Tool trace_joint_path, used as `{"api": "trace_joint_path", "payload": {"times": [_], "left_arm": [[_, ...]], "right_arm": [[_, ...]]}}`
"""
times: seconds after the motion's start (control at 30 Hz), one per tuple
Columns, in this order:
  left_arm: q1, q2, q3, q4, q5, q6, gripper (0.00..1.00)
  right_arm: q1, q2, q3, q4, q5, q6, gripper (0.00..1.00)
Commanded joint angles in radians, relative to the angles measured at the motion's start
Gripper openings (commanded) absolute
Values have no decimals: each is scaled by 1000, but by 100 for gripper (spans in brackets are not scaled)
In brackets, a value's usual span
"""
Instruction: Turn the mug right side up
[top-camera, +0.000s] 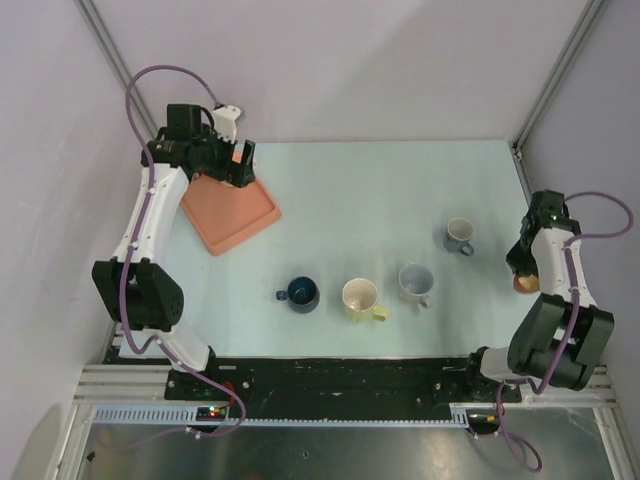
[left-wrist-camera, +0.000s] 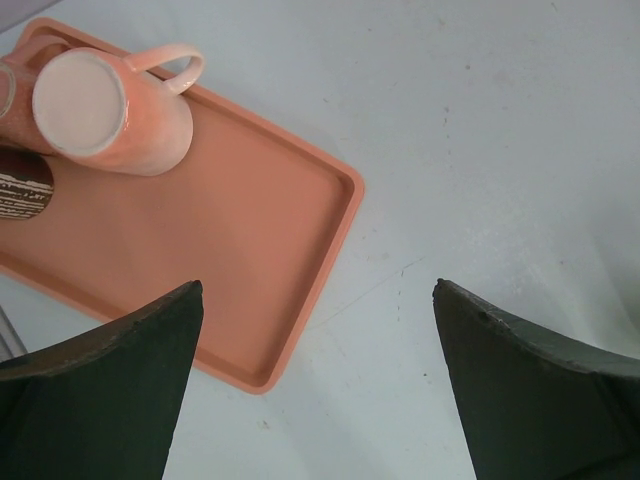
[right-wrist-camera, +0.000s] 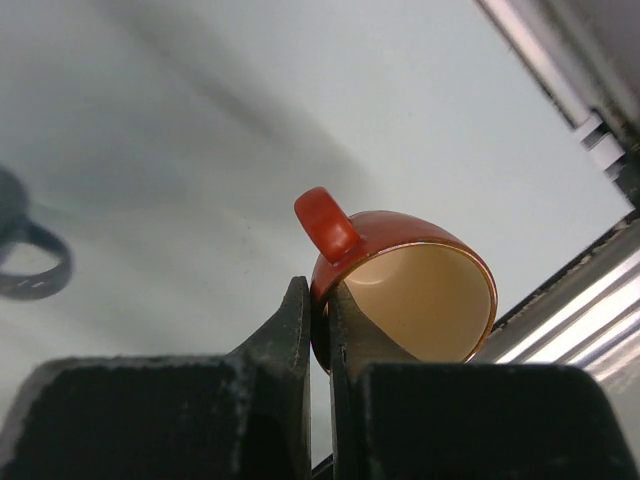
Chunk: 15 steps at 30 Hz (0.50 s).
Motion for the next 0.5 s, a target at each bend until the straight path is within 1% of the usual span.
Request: {"api": "trace_joint_path", "payload": {"times": [0.0,0.17,0.33,0.37,0.4,0.43,0.47], "left_arm": [[2,-50,-11,14,-37,42,100],[2,-48,-24,12,-62,61,100],[5,-32,-20,13,-73,80,100],[6,-23,-15,14,-78,85,100],[6,-6,-10,13,-86,93,100],[6,10,0,12,-94,100,100],[6,35,10,13,-109,113,100]], "right_arm": [[-45,42,-99,176,-59,51,0],[-62,114,-185,259,-122,62,0],[-63,130,-216,282,-132,58,1],[-63,124,-218,281,-130,54,8],[-63,119,-218,279,-129,51,18],[-63,110,-218,274,-129,48,33],[-63,95,-218,270,-130,45,44]]}}
